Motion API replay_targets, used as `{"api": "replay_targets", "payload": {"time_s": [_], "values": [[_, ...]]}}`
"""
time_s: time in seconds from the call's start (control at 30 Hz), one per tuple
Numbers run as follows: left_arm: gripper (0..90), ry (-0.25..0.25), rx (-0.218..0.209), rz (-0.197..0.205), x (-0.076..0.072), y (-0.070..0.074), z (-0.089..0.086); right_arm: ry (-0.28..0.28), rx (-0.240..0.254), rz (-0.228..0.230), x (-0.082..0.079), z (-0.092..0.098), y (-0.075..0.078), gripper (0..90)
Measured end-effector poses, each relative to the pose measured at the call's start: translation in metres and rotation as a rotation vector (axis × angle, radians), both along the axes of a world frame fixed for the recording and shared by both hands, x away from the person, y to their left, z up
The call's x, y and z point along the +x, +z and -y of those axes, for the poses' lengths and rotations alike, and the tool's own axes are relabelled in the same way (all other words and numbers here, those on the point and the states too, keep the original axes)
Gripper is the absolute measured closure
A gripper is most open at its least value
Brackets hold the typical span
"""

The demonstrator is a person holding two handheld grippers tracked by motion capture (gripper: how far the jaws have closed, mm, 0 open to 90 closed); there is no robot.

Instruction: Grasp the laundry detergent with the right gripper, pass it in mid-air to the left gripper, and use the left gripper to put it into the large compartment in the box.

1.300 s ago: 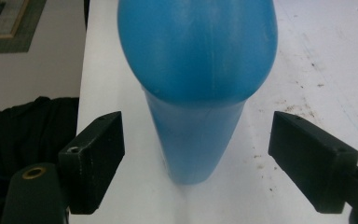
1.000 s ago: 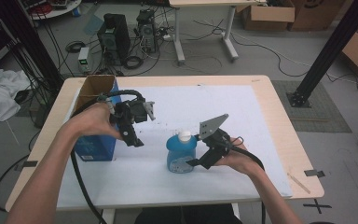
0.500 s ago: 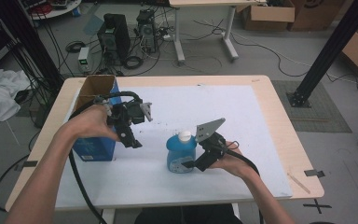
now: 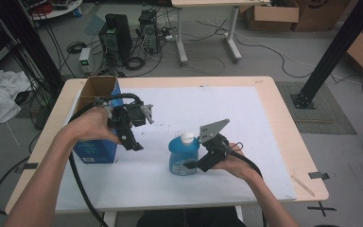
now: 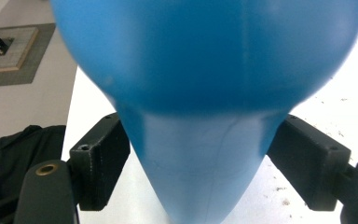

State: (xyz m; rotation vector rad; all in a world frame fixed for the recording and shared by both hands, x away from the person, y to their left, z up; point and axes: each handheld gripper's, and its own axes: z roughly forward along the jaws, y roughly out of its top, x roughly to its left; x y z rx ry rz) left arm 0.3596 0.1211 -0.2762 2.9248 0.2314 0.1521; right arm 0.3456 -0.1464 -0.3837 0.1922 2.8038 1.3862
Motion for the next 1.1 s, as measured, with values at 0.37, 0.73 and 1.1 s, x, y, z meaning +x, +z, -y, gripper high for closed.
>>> {"api": "replay_targets", "payload": {"time_s": [0.37, 0.73, 1.1], "values": [[18.6, -0.007, 0.003, -0.005, -0.0007, -0.001, -0.0002, 0.012, 0.015, -0.006, 0.0003, -0.0012, -0.0003, 26.8], [19.0, 0.001, -0.009, -0.007, -0.0013, -0.0023, -0.001, 0.019, 0.018, -0.014, 0.0022, -0.0035, -0.0027, 29.0], [19.1, -0.002, -0.01, -0.008, -0.0013, -0.0022, -0.0016, 0.031, 0.015, -0.013, 0.0027, -0.0049, -0.0039, 31.9]]}}
